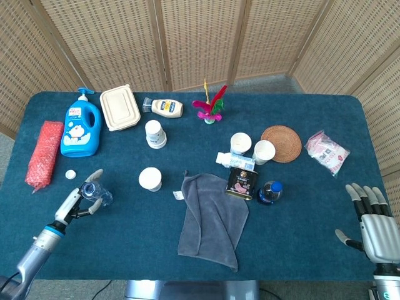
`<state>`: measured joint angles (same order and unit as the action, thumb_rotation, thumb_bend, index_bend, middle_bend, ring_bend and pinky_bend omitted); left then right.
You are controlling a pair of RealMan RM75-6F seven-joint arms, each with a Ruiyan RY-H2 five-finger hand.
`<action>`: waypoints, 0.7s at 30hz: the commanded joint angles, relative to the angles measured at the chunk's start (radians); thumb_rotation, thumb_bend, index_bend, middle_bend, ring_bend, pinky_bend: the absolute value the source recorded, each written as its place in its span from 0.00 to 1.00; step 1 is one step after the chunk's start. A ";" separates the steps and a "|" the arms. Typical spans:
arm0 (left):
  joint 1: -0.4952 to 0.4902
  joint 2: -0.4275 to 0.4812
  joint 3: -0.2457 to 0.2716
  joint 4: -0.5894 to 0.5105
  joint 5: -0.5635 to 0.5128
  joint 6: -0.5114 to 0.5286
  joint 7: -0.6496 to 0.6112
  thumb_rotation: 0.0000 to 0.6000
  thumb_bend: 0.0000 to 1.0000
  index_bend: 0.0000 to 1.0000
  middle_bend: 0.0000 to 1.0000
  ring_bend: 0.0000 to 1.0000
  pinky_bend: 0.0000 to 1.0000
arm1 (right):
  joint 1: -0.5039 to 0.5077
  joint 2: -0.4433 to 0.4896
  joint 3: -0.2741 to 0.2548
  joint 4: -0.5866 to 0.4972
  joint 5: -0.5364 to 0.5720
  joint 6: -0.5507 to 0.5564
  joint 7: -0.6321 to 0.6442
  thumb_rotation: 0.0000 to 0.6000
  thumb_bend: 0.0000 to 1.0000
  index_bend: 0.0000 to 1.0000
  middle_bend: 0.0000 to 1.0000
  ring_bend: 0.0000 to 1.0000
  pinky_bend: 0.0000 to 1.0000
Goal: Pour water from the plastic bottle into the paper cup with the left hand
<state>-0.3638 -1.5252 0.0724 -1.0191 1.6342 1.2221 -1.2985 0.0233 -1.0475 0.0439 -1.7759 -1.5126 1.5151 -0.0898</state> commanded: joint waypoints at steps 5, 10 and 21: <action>-0.004 -0.001 0.006 0.004 -0.005 -0.001 0.024 0.88 0.62 0.28 0.25 0.24 0.32 | -0.006 0.000 0.001 0.007 -0.004 0.012 0.016 1.00 0.20 0.00 0.00 0.00 0.00; 0.002 -0.005 -0.005 -0.003 -0.027 0.006 0.066 1.00 0.63 0.34 0.31 0.31 0.38 | -0.011 0.001 0.000 0.009 -0.008 0.020 0.027 1.00 0.19 0.00 0.00 0.00 0.00; -0.025 0.140 -0.043 -0.148 -0.063 -0.009 0.228 1.00 0.62 0.33 0.33 0.33 0.40 | -0.014 0.000 -0.001 0.017 -0.010 0.021 0.042 1.00 0.19 0.00 0.00 0.00 0.00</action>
<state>-0.3786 -1.4188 0.0406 -1.1346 1.5824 1.2225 -1.1004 0.0094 -1.0470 0.0429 -1.7594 -1.5232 1.5359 -0.0477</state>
